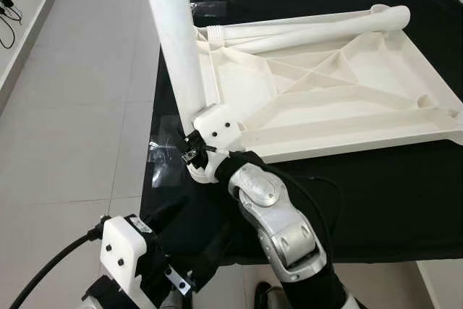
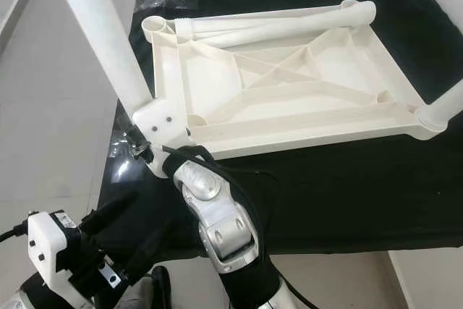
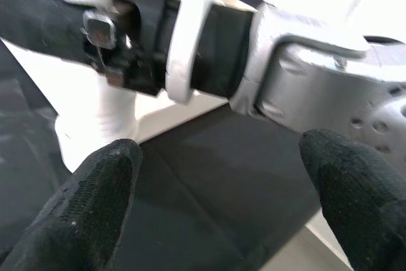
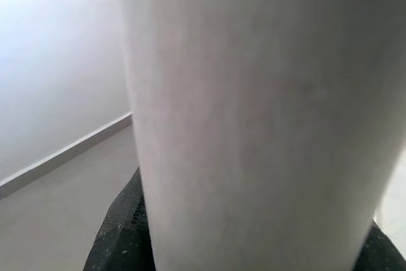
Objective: Building children table
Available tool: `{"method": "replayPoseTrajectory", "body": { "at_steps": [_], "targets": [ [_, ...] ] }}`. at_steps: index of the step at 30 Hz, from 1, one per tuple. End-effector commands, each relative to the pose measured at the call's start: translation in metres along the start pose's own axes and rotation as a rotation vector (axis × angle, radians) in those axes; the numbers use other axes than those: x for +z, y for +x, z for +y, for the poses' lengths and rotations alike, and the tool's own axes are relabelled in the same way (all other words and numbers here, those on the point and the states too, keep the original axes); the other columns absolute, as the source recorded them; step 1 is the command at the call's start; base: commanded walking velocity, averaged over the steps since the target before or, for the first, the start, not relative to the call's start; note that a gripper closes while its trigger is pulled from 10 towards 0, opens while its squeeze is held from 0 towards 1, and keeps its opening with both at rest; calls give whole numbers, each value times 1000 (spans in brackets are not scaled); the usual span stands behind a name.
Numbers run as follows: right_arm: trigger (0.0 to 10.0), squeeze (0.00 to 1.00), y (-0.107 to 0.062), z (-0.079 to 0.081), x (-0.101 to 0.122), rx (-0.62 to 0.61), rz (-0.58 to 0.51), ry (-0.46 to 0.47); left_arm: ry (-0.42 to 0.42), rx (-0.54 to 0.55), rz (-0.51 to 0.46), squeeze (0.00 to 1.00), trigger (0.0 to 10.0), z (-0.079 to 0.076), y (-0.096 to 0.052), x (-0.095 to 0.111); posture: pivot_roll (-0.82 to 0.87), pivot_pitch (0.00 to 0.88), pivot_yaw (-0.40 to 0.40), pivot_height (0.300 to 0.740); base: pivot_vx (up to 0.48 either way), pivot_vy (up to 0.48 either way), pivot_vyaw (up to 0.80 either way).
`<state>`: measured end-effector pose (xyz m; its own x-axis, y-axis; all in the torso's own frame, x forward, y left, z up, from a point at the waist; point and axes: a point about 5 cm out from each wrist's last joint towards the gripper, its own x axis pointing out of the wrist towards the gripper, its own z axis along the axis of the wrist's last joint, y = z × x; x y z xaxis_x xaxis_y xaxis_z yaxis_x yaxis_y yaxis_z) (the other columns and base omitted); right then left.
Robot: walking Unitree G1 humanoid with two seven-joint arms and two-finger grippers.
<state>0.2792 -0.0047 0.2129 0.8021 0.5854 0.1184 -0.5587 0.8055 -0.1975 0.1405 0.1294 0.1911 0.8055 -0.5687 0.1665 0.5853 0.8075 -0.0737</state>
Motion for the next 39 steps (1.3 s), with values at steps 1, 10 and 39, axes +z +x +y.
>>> {"method": "replayPoseTrajectory", "body": {
  "at_steps": [1, 10, 39],
  "targets": [
    [10000, 0, -11, -12, -46, -111, 236, 30, 1, 9, 39, 0, 10000, 2, -3, -4, 87, 266, -21, 740, 0, 0, 0],
    [10000, 0, -20, 4, -58, -230, 205, 148, 124, 6, -13, 0, 10000, 26, 4, 22, 106, 222, -14, 740, 0, 0, 0],
    [10000, 0, -9, 15, -62, -274, 201, 226, 193, -219, -228, 0, 10000, 84, 105, 141, 93, 191, 20, 740, 0, 0, 0]
  ]
}}
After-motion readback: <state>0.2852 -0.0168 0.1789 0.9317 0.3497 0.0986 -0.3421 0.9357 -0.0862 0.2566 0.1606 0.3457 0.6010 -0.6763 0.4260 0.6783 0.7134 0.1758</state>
